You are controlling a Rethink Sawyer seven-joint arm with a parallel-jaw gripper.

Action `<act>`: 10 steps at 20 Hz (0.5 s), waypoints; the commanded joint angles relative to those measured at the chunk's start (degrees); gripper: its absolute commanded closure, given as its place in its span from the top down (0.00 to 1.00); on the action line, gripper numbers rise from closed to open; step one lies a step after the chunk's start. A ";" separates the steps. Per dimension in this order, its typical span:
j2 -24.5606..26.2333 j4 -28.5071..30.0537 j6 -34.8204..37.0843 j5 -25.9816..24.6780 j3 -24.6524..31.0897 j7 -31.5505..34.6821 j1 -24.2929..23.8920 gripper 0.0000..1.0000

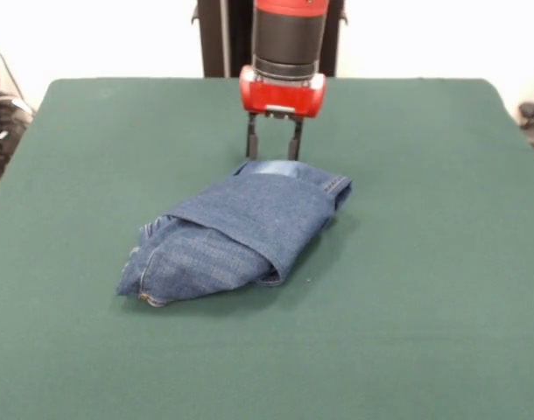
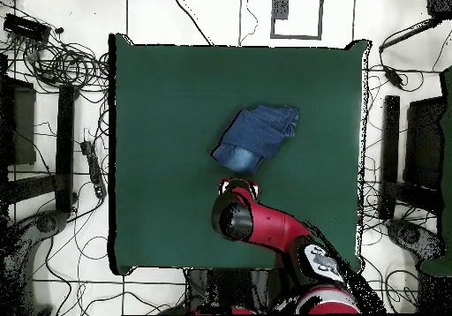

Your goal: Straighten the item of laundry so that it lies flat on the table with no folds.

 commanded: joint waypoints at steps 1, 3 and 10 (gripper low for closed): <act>-1.70 3.14 2.22 -4.01 6.04 7.95 -5.71 1.00; -2.15 3.38 2.27 -3.78 5.35 8.53 -4.81 1.00; -5.29 2.21 6.59 -4.06 5.04 7.47 -5.26 1.00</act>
